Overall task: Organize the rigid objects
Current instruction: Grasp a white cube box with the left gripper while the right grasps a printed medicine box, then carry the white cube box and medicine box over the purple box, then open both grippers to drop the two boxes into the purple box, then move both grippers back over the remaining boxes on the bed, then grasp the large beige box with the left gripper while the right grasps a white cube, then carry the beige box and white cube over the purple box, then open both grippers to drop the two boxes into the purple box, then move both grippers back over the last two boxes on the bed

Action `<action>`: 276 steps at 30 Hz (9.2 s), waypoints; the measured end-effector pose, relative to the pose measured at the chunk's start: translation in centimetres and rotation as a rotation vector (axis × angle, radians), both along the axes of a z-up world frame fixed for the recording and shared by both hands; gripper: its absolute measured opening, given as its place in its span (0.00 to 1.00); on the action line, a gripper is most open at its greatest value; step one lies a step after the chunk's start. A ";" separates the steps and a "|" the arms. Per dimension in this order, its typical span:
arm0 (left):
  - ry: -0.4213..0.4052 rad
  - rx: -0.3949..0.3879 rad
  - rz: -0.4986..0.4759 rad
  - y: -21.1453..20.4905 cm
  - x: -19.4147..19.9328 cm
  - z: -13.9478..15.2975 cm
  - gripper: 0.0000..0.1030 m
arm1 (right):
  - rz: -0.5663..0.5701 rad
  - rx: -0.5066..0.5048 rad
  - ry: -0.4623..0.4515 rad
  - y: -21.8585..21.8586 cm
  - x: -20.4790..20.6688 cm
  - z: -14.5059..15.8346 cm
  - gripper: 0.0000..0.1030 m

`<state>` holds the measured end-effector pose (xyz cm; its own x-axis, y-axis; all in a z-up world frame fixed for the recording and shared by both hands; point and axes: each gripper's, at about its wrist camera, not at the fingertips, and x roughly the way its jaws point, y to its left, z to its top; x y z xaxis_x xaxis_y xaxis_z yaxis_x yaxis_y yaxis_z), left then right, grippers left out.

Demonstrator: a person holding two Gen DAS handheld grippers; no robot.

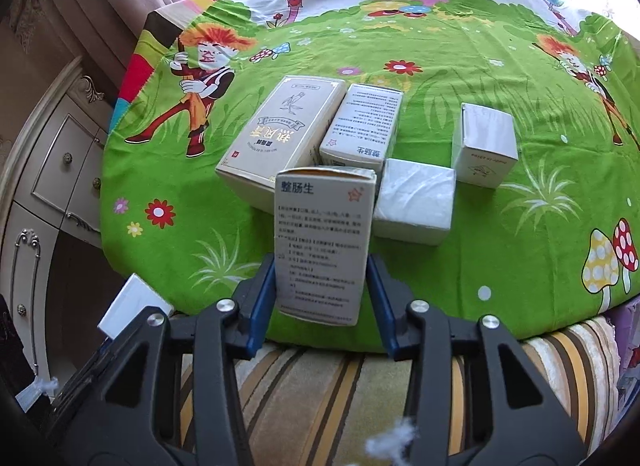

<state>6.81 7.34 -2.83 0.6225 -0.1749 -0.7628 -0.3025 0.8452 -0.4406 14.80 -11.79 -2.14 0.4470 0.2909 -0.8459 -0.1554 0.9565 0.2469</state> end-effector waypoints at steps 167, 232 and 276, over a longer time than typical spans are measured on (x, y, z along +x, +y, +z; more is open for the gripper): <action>-0.028 0.251 -0.335 -5.6 10.5 1.0 0.53 | -0.145 -0.107 -0.011 -8.3 9.9 0.0 0.87; -0.226 -0.020 -0.724 -23.1 -4.1 7.8 0.50 | -0.331 -0.041 -0.179 -26.7 -12.6 5.9 0.43; -0.105 -0.001 -0.995 -30.1 -6.3 5.7 0.72 | -0.512 -0.114 -0.159 -34.1 -15.7 5.5 0.71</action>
